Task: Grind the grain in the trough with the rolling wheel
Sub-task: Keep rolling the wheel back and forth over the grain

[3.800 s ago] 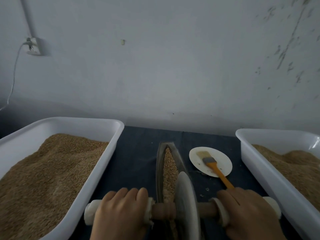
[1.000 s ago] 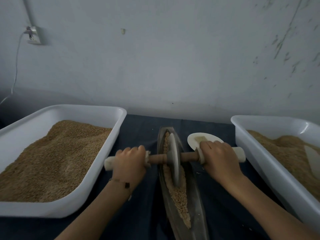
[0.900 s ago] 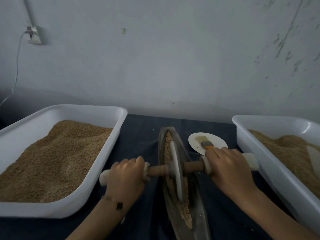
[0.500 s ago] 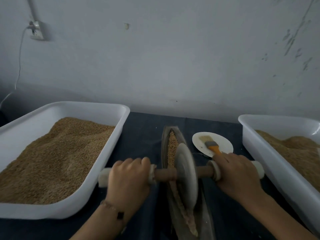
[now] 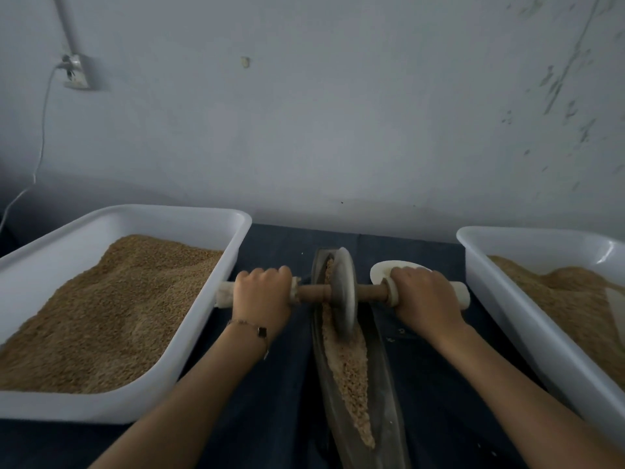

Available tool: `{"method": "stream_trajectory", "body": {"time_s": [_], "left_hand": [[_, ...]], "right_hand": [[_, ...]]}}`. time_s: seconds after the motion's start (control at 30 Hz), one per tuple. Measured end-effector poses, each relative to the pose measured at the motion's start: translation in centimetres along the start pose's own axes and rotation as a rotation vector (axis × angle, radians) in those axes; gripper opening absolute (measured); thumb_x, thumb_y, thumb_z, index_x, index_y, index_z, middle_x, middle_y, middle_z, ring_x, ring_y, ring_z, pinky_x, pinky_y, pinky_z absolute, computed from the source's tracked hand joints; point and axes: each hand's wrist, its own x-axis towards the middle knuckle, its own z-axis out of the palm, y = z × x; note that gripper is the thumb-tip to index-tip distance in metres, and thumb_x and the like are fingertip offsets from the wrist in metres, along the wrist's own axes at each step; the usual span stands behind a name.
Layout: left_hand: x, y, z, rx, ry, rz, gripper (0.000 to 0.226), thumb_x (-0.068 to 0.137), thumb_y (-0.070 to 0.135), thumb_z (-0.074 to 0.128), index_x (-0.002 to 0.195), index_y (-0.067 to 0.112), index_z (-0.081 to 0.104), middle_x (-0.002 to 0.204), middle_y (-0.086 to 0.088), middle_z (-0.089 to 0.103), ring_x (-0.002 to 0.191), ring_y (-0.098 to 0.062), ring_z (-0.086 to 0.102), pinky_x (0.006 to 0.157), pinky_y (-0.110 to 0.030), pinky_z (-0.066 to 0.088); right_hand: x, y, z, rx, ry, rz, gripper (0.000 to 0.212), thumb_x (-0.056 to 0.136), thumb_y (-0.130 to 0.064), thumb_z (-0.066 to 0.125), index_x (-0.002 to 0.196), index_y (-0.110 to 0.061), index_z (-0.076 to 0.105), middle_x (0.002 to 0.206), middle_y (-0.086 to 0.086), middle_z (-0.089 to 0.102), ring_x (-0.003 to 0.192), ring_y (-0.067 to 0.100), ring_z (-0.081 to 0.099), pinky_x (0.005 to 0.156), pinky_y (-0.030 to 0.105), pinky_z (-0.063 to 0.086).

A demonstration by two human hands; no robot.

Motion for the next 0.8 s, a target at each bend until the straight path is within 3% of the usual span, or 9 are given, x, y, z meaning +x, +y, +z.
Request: {"method": "stream_trajectory", "body": {"time_s": [0.13, 0.2, 0.3, 0.43, 0.6, 0.7, 0.8], "left_hand": [[-4.4, 0.1, -1.6, -0.067, -0.017, 0.068, 0.016, 0.085, 0.035, 0.06, 0.09, 0.026, 0.048, 0.087, 0.01, 0.058, 0.077, -0.011, 0.053, 0.073, -0.026, 0.039], [-6.9, 0.1, -2.8, -0.111, 0.069, 0.137, 0.033, 0.059, 0.029, 0.082, 0.072, 0.023, 0.053, 0.065, 0.008, 0.056, 0.056, -0.013, 0.053, 0.056, -0.027, 0.04], [-9.3, 0.0, -3.9, -0.158, 0.152, 0.18, 0.043, 0.038, 0.018, 0.086, 0.055, 0.022, 0.047, 0.048, 0.008, 0.046, 0.041, -0.014, 0.046, 0.042, -0.027, 0.031], [-9.5, 0.0, -3.3, -0.158, 0.179, 0.177, 0.041, 0.039, 0.021, 0.084, 0.054, 0.023, 0.045, 0.046, 0.009, 0.045, 0.04, -0.013, 0.046, 0.04, -0.028, 0.033], [-6.2, -0.2, -1.1, -0.175, 0.184, 0.202, 0.04, 0.039, 0.021, 0.087, 0.053, 0.021, 0.049, 0.045, 0.008, 0.047, 0.038, -0.012, 0.045, 0.038, -0.026, 0.037], [-3.3, -0.4, 0.6, -0.188, 0.202, 0.165, 0.037, 0.048, 0.018, 0.085, 0.056, 0.018, 0.049, 0.049, 0.005, 0.05, 0.043, -0.016, 0.048, 0.044, -0.028, 0.038], [-0.1, -0.5, 2.0, -0.125, 0.165, 0.012, 0.026, 0.078, 0.03, 0.065, 0.071, 0.024, 0.041, 0.067, 0.009, 0.048, 0.062, -0.011, 0.044, 0.06, -0.027, 0.033]], "right_hand": [[-4.9, -0.4, -1.7, 0.103, 0.178, -0.058, 0.033, 0.051, -0.006, 0.085, 0.074, -0.014, 0.062, 0.067, 0.001, 0.06, 0.056, 0.021, 0.054, 0.051, 0.03, 0.039], [-6.8, -0.4, -2.6, 0.127, 0.236, -0.085, 0.031, 0.052, -0.006, 0.085, 0.071, -0.015, 0.061, 0.064, 0.0, 0.058, 0.054, 0.018, 0.052, 0.053, 0.027, 0.034], [-8.4, -0.3, -3.9, 0.121, 0.31, -0.128, 0.023, 0.055, -0.009, 0.081, 0.069, -0.016, 0.063, 0.061, -0.002, 0.056, 0.051, 0.019, 0.05, 0.055, 0.026, 0.031], [-8.3, -0.5, -4.4, 0.11, 0.327, -0.168, 0.018, 0.058, -0.01, 0.078, 0.068, -0.015, 0.064, 0.06, -0.001, 0.056, 0.05, 0.019, 0.051, 0.053, 0.026, 0.034], [-5.5, -0.6, -2.7, 0.074, 0.152, -0.098, 0.035, 0.044, -0.009, 0.086, 0.065, -0.016, 0.059, 0.057, 0.0, 0.056, 0.047, 0.019, 0.051, 0.045, 0.028, 0.033], [-2.6, -0.4, -1.4, -0.013, -0.028, -0.025, 0.024, 0.063, -0.022, 0.076, 0.078, -0.021, 0.057, 0.073, -0.004, 0.06, 0.064, 0.018, 0.056, 0.056, 0.029, 0.036], [0.7, -0.2, -0.1, -0.019, -0.05, 0.021, 0.013, 0.078, -0.028, 0.064, 0.085, -0.022, 0.054, 0.084, -0.004, 0.062, 0.077, 0.018, 0.057, 0.064, 0.031, 0.036]]}}
